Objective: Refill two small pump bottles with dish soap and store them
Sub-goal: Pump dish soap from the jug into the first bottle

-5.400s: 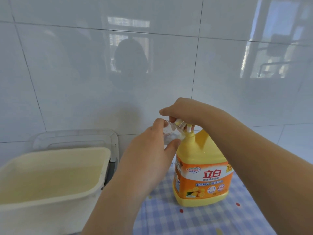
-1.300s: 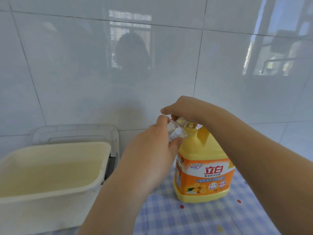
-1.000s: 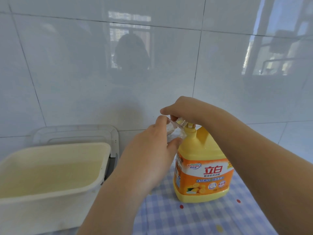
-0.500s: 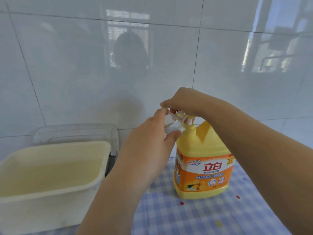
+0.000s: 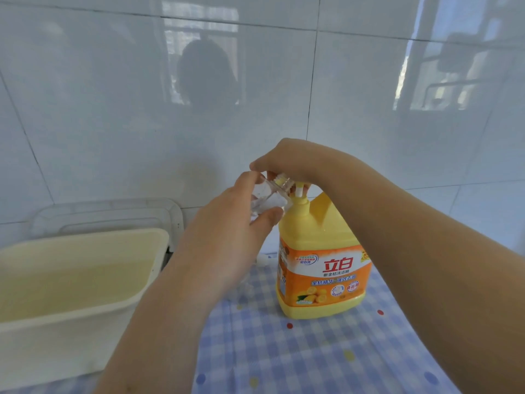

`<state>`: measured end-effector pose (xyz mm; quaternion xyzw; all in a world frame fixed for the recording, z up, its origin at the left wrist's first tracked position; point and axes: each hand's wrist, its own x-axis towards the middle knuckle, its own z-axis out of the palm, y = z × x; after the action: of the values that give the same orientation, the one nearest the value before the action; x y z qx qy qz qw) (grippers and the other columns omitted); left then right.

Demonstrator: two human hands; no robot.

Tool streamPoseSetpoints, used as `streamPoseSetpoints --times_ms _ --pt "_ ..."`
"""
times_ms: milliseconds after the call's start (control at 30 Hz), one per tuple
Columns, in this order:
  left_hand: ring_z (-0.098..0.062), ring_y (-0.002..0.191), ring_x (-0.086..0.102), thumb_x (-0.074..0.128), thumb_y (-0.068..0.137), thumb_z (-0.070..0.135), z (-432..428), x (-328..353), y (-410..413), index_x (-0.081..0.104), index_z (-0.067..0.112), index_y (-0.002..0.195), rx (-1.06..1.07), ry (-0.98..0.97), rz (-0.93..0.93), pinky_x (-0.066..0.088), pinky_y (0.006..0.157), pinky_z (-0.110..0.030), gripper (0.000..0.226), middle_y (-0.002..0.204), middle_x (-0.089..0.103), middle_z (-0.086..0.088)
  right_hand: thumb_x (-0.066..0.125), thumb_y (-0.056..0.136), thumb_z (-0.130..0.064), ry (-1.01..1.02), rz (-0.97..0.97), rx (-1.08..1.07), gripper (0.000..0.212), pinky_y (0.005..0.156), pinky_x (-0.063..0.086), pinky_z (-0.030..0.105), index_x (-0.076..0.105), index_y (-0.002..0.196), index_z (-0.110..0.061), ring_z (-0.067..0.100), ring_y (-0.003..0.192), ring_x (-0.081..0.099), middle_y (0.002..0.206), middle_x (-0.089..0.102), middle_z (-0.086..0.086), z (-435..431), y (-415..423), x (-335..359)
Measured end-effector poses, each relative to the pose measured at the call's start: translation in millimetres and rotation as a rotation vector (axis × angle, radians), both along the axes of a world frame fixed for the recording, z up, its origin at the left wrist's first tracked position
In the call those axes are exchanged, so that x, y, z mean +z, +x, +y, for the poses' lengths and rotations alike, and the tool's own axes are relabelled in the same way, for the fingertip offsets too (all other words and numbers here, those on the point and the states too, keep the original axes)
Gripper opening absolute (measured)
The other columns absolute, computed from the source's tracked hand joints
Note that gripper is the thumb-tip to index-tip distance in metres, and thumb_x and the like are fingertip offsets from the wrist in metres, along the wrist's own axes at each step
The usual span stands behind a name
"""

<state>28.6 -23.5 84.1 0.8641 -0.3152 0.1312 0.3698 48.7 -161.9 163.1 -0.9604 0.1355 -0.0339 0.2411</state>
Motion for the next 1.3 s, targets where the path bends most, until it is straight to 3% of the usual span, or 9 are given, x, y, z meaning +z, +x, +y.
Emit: streamPoseSetpoints --times_ms 167,333,633,800,933,1033,1167,1300 --pt "-0.012 0.102 0.06 0.054 0.091 0.049 -0.4 -0.8 2.2 0.039 0.038 0.129 -0.01 0.007 0.01 0.047 0.082 -0.035 0.042 0.105 0.067 0.012 0.052 0.094 -0.039 0.001 -0.028 -0.009 0.032 0.056 0.046 0.027 0.056 0.094 -0.007 0.028 0.061 0.059 0.083 0.064 0.013 -3.5 4.9 -5.6" --pt "-0.014 0.101 0.061 0.055 0.09 0.05 0.0 -3.6 4.4 0.039 0.038 0.127 -0.013 0.044 0.046 0.047 0.082 -0.036 0.042 0.107 0.067 0.011 0.057 0.091 -0.036 0.001 -0.085 -0.003 0.026 0.05 0.034 0.024 0.06 0.09 -0.011 0.013 0.057 0.047 0.071 0.053 -0.001 -5.2 7.3 -15.3" --pt "-0.013 0.096 0.064 0.055 0.088 0.052 0.0 -3.7 4.1 0.039 0.04 0.122 -0.011 0.055 0.054 0.05 0.083 -0.04 0.039 0.104 0.068 0.012 0.057 0.092 -0.036 -0.005 -0.102 0.01 0.026 0.05 0.034 0.024 0.062 0.092 -0.011 0.012 0.057 0.046 0.071 0.053 -0.002 -5.5 6.5 -14.8" --pt "-0.012 0.09 0.065 0.054 0.09 0.051 2.3 -1.7 4.4 0.038 0.04 0.124 -0.008 0.081 0.039 0.052 0.072 -0.033 0.039 0.106 0.066 0.011 0.052 0.094 -0.028 -0.059 -0.117 0.035 0.038 0.049 0.029 0.023 0.063 0.113 0.003 0.012 0.052 0.035 0.068 0.043 0.0 -1.4 5.5 -15.0" --pt "-0.013 0.095 0.063 0.052 0.091 0.05 3.5 -0.5 3.7 0.037 0.039 0.128 0.002 0.096 0.024 0.05 0.071 -0.03 0.042 0.11 0.066 0.012 0.052 0.093 -0.025 -0.057 -0.127 0.007 0.041 0.048 0.027 0.024 0.06 0.119 0.006 0.013 0.05 0.03 0.061 0.035 0.0 -0.1 8.0 -14.0" --pt "-0.013 0.096 0.062 0.052 0.092 0.05 4.0 0.3 3.3 0.036 0.038 0.13 0.003 0.096 0.016 0.048 0.069 -0.027 0.043 0.112 0.066 0.012 0.052 0.092 -0.024 -0.061 -0.14 -0.002 0.037 0.048 0.026 0.025 0.064 0.11 0.007 0.014 0.051 0.029 0.06 0.034 0.0 -1.4 9.1 -13.8" --pt "-0.01 0.097 0.059 0.052 0.091 0.051 2.5 2.0 0.1 0.037 0.04 0.132 0.007 0.041 -0.009 0.044 0.072 -0.028 0.045 0.116 0.06 0.016 0.051 0.088 -0.023 -0.061 -0.199 -0.047 0.023 0.045 0.034 0.018 0.062 0.076 -0.008 0.015 0.04 0.047 0.053 0.053 0.001 -5.3 8.8 -8.4" --pt "-0.009 0.096 0.056 0.052 0.09 0.053 0.5 1.7 -1.6 0.037 0.039 0.134 0.016 0.02 -0.014 0.041 0.077 -0.029 0.048 0.114 0.057 0.018 0.05 0.09 -0.024 -0.049 -0.175 -0.041 0.025 0.042 0.042 0.017 0.061 0.076 -0.007 0.017 0.031 0.054 0.05 0.058 0.005 -5.2 8.6 -3.0"
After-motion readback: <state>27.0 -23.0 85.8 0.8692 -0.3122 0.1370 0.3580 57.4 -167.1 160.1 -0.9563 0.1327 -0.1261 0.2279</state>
